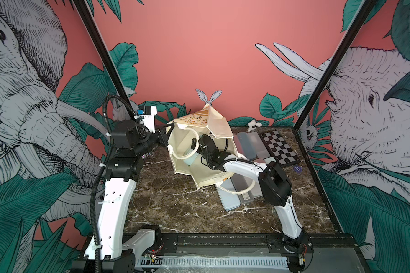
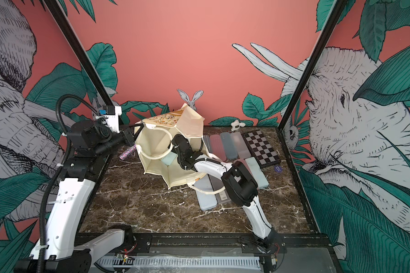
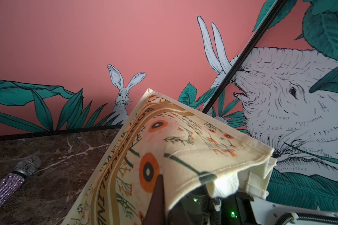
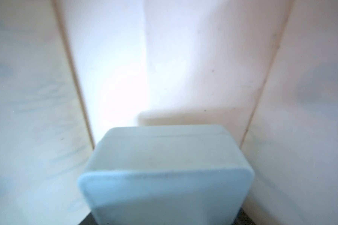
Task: Take out the pencil case from the canvas bag
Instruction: Pick up the pencil case from the canvas bag.
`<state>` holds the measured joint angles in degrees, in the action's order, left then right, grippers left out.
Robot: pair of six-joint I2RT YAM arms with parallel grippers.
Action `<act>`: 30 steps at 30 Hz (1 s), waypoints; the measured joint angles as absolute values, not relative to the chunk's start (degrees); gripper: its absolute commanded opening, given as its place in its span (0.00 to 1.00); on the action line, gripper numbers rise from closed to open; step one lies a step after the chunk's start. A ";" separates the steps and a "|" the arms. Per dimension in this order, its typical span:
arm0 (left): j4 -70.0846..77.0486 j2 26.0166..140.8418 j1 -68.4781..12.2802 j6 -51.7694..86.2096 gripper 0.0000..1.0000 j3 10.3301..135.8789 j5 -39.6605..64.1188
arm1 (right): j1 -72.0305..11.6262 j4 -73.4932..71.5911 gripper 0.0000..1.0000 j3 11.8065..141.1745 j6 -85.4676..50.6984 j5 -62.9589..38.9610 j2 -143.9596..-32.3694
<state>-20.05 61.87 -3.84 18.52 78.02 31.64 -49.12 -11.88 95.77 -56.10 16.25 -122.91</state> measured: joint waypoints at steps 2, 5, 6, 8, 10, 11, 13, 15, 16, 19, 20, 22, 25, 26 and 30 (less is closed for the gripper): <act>-20.16 62.70 -3.84 18.17 0.00 79.18 30.68 | -49.67 -14.94 0.39 93.69 -52.05 14.81 -121.60; -20.25 63.96 -3.84 17.93 0.00 80.29 29.89 | -50.72 -17.80 0.38 90.78 -45.74 13.43 -119.46; -20.27 64.47 -3.84 17.87 0.00 80.58 29.47 | -51.09 -18.52 0.38 89.93 -43.66 13.06 -118.80; -20.29 64.97 -3.84 17.65 0.00 80.68 28.88 | -51.90 -19.44 0.38 88.47 -39.46 12.80 -117.62; -20.43 65.30 -3.84 17.08 0.00 80.73 27.97 | -52.69 -20.10 0.38 86.70 -35.46 12.62 -116.29; -20.82 65.43 -3.84 16.80 0.00 80.90 27.51 | -52.97 -20.32 0.38 85.89 -34.09 12.62 -115.63; -21.87 65.80 -3.84 16.10 0.00 81.58 26.46 | -53.58 -20.64 0.38 84.01 -31.22 12.67 -113.84; -22.81 66.06 -3.84 15.31 0.00 82.02 25.12 | -54.17 -20.69 0.37 82.74 -28.84 12.84 -112.27; -23.22 66.19 -3.84 14.94 0.00 82.26 24.25 | -54.52 -20.69 0.37 82.04 -27.42 13.02 -111.22; -23.88 66.43 -3.81 14.02 0.00 82.54 21.76 | -55.42 -20.67 0.36 80.75 -23.73 13.58 -108.84; -24.12 66.50 -3.81 13.69 0.00 82.59 20.86 | -55.70 -20.60 0.36 80.44 -22.41 14.11 -108.09; -24.53 66.65 -3.81 13.15 0.00 82.63 19.14 | -56.31 -20.49 0.35 79.64 -19.81 14.94 -106.63; -26.37 67.11 -3.84 12.10 0.00 83.33 16.34 | -57.14 -20.40 0.35 78.41 -16.43 16.19 -104.62; -26.98 67.33 -3.81 11.81 0.00 83.61 15.38 | -57.43 -20.36 0.35 77.87 -15.42 16.45 -103.85; -28.86 68.12 -3.84 10.61 0.00 84.44 12.27 | -58.17 -19.94 0.34 76.01 -12.38 16.69 -100.68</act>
<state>-28.86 68.12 -3.84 10.61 84.44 12.27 -58.17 -19.94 76.01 -12.38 16.69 -100.68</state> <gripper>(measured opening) 0.051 0.665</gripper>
